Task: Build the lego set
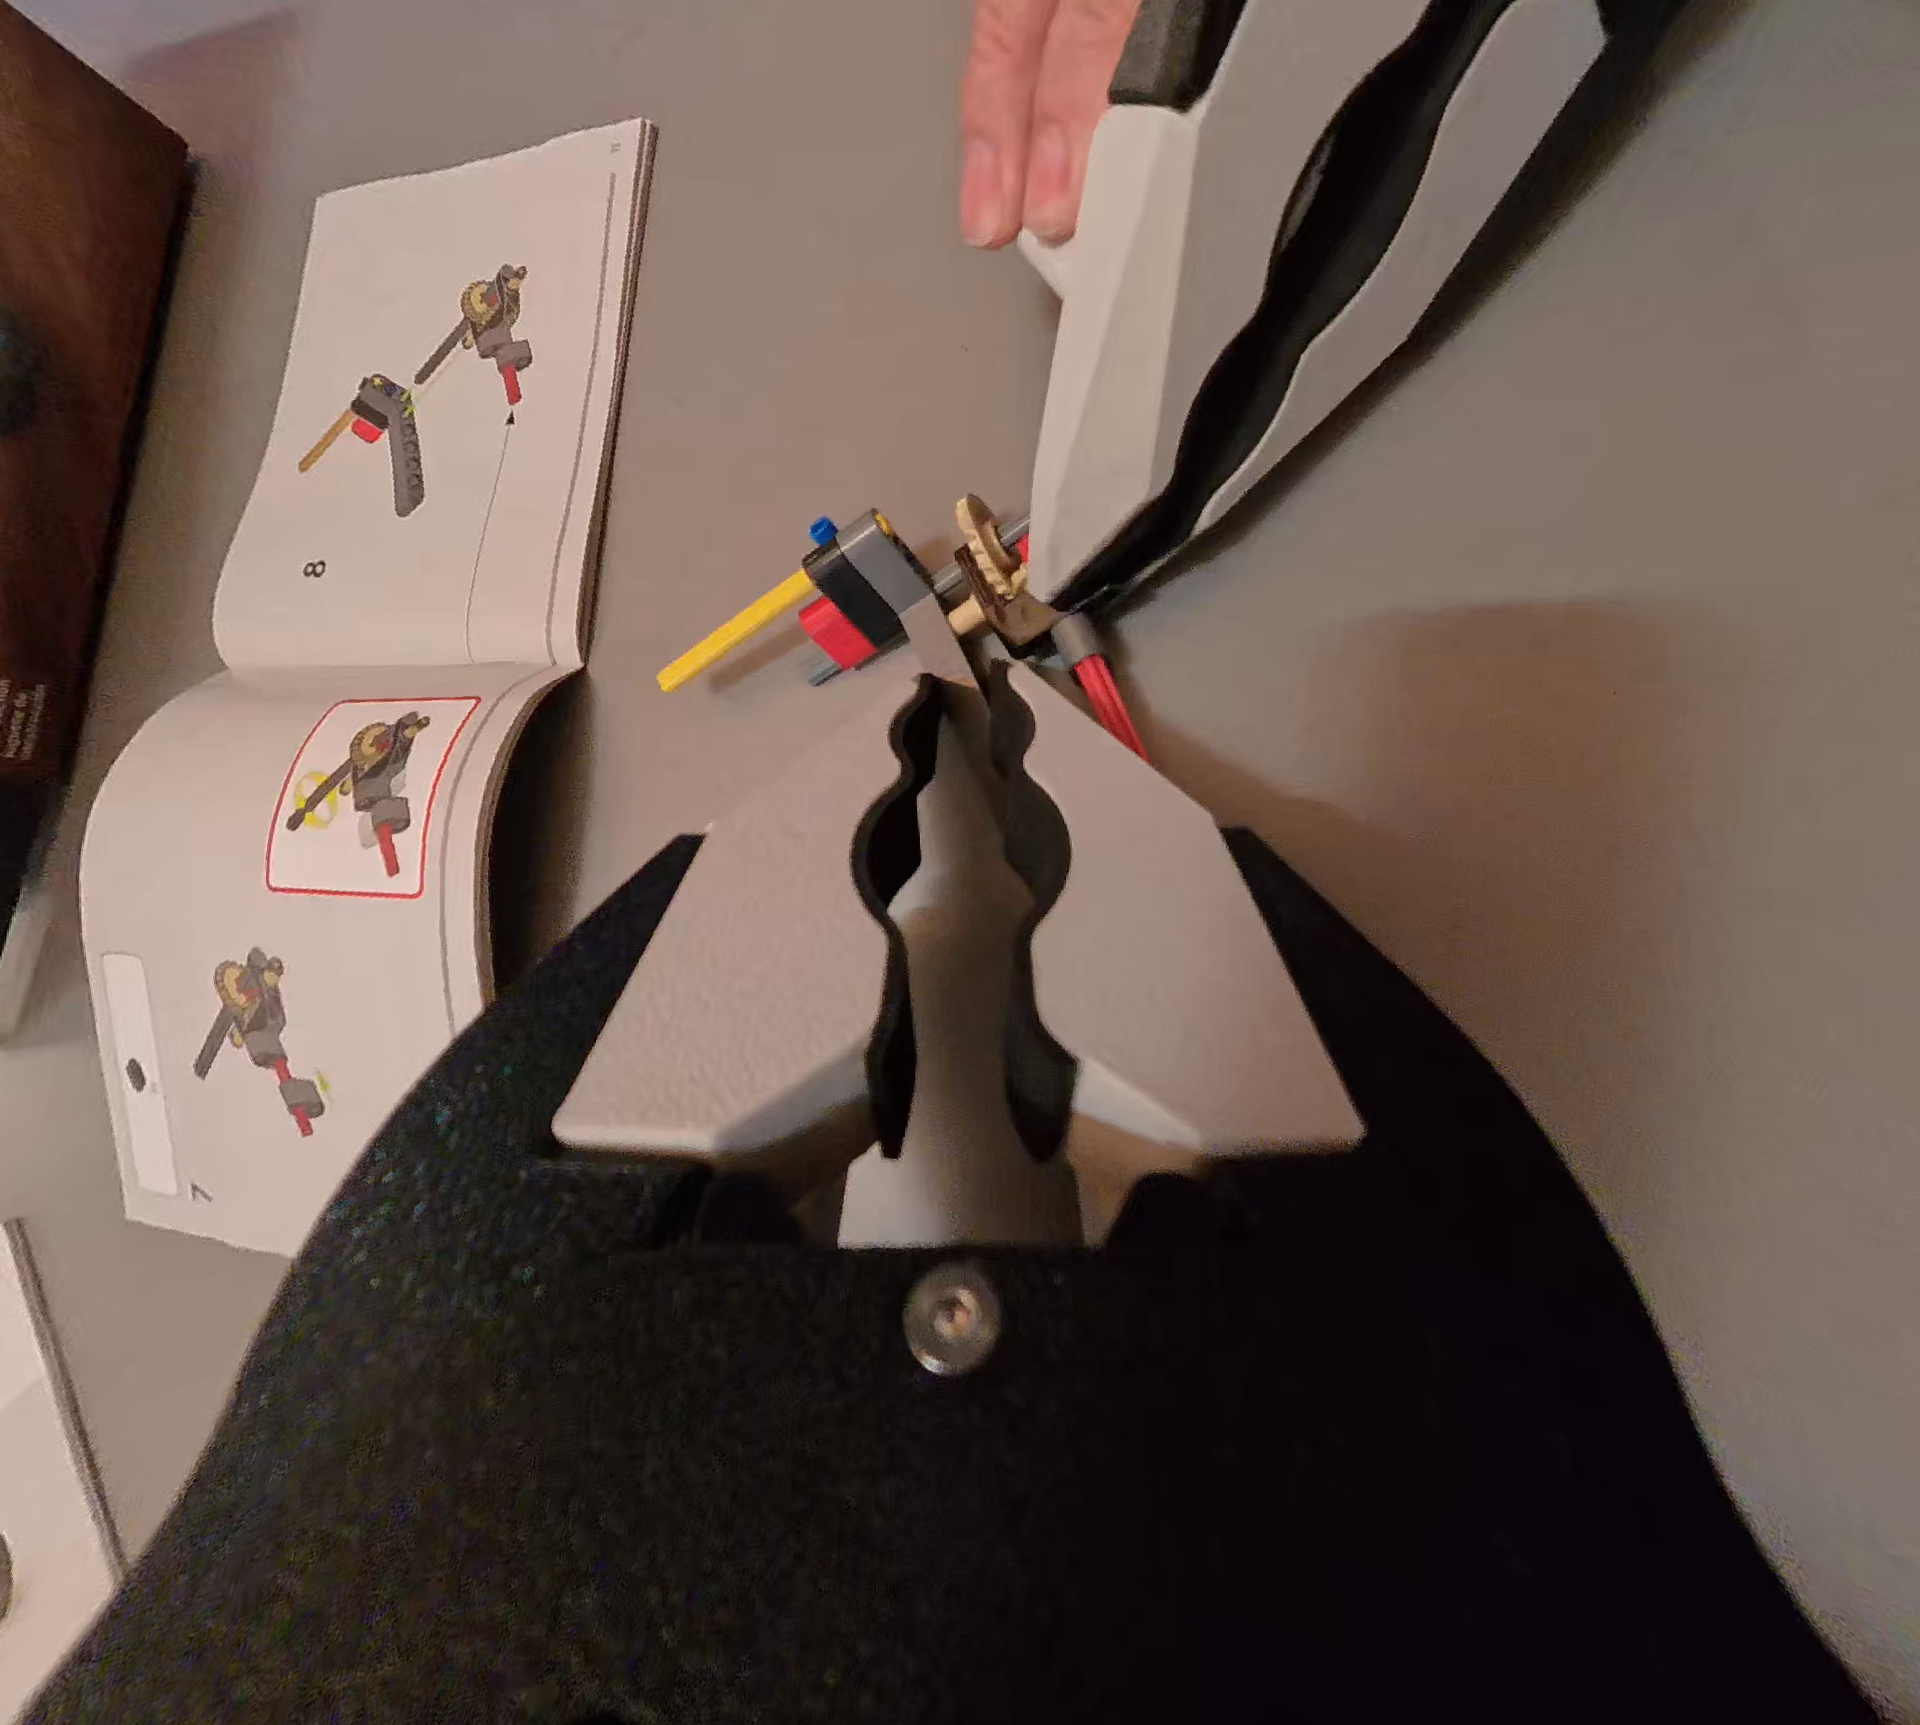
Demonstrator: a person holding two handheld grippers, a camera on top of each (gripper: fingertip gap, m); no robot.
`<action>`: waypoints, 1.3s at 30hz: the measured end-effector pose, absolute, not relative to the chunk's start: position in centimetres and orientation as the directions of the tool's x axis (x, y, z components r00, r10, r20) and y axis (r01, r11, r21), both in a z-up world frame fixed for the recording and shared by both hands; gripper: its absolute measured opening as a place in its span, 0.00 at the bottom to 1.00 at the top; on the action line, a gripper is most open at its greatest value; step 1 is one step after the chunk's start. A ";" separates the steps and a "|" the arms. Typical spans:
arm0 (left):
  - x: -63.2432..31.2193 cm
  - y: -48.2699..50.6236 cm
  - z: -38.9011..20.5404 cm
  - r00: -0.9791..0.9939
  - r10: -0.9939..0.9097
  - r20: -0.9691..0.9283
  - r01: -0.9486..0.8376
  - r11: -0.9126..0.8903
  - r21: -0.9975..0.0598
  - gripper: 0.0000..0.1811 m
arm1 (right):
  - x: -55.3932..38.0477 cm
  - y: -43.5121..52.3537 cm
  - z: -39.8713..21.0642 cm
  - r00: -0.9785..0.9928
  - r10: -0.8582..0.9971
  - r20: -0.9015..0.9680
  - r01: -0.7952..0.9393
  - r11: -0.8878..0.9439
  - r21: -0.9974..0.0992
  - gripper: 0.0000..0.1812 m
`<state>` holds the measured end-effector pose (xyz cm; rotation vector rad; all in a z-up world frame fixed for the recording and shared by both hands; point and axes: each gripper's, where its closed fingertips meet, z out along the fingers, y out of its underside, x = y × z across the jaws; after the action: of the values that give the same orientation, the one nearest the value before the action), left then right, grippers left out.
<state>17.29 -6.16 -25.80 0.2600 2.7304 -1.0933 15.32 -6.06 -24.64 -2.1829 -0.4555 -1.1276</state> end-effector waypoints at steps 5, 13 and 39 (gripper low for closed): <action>17.2 -6.2 -25.8 -0.963 0.121 -0.239 0.253 0.711 -0.657 0.04 | 15.4 -6.1 -24.6 0.569 0.018 0.822 0.560 -0.740 -0.372 0.05; 17.1 -6.3 -25.7 -0.922 0.176 -0.345 0.364 0.698 -0.616 0.04 | 15.4 -6.1 -24.6 0.580 0.015 0.814 0.558 -0.736 -0.384 0.05; 18.5 -5.4 -24.6 -0.998 -0.035 -0.045 0.012 0.645 -0.764 0.17 | 15.7 -6.5 -24.2 0.609 -0.088 0.788 0.489 -0.741 -0.460 0.04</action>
<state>18.54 -5.38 -24.64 -0.0196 2.7994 -1.3000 15.69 -6.49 -24.19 -2.1628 -0.3142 -1.1075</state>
